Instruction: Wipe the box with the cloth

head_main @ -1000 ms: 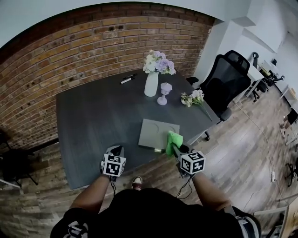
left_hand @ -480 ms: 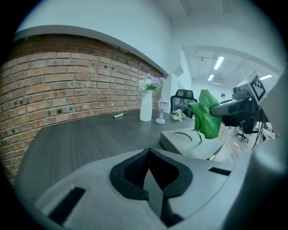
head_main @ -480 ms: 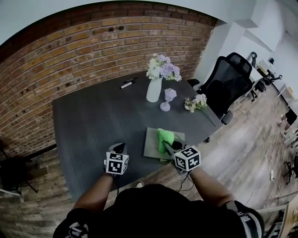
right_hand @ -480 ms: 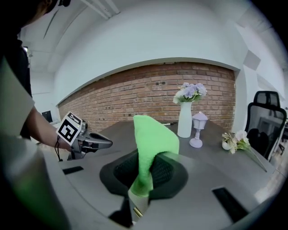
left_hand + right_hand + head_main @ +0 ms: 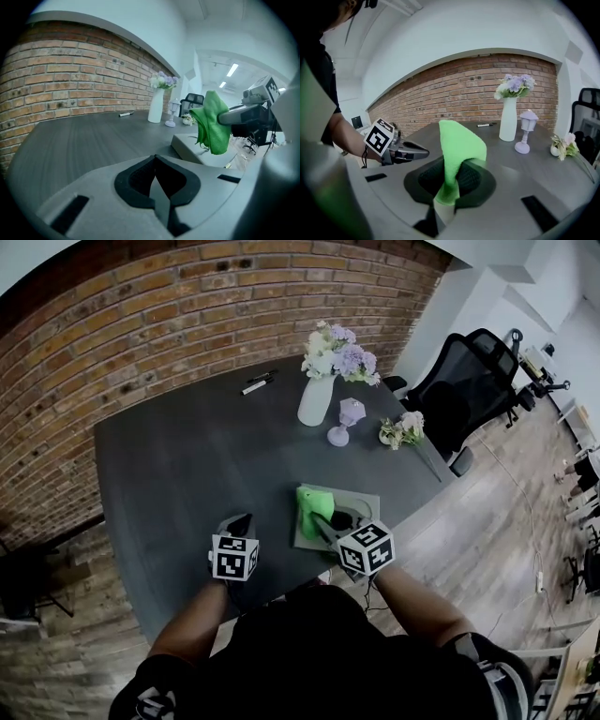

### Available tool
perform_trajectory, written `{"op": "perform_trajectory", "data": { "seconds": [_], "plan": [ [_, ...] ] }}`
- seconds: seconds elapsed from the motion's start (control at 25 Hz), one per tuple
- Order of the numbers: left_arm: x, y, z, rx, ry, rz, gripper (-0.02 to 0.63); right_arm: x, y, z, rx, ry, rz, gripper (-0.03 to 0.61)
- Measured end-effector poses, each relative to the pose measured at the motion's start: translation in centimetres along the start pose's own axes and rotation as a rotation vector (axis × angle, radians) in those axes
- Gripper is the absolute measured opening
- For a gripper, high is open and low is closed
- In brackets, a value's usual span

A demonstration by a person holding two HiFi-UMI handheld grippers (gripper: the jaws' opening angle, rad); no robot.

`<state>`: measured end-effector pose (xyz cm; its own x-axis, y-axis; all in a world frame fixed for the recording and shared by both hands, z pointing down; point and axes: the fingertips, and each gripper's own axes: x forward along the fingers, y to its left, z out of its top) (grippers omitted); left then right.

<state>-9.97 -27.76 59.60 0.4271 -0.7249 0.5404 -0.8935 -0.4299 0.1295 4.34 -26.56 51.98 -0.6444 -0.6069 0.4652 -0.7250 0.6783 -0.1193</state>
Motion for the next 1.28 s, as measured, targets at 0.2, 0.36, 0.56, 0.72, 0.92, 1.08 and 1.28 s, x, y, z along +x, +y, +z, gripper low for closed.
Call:
{"op": "perform_trajectory", "data": {
  "seconds": [0.2, 0.36, 0.56, 0.72, 0.92, 1.08, 1.28],
  "plan": [
    [0.5, 0.5, 0.4, 0.004, -0.010, 0.017, 0.008, 2.2, 1.8, 0.5, -0.032, 0.032, 0.076, 0.044],
    [0.4, 0.3, 1.2, 0.014, -0.024, 0.020, 0.008, 3.6, 4.6, 0.0, -0.073, 0.067, 0.164, 0.044],
    [-0.2, 0.5, 1.0, 0.001, -0.026, 0.030, 0.008, 4.8, 8.3, -2.5, -0.117, 0.143, 0.269, 0.044],
    [-0.7, 0.9, 0.6, -0.016, -0.021, 0.045, 0.008, 5.0, 9.8, -3.5, -0.148, 0.186, 0.322, 0.044],
    [-1.2, 0.8, -0.6, -0.024, -0.005, 0.038, 0.008, 5.5, 9.3, -4.7, -0.161, 0.229, 0.314, 0.044],
    [-1.4, 0.7, -0.6, -0.027, -0.011, 0.033, 0.008, 5.9, 7.9, -5.4, -0.160, 0.261, 0.284, 0.044],
    [-1.4, 1.2, -0.7, -0.029, -0.010, 0.046, 0.008, 6.8, 5.6, -5.0, -0.143, 0.272, 0.249, 0.044]
  ]
}}
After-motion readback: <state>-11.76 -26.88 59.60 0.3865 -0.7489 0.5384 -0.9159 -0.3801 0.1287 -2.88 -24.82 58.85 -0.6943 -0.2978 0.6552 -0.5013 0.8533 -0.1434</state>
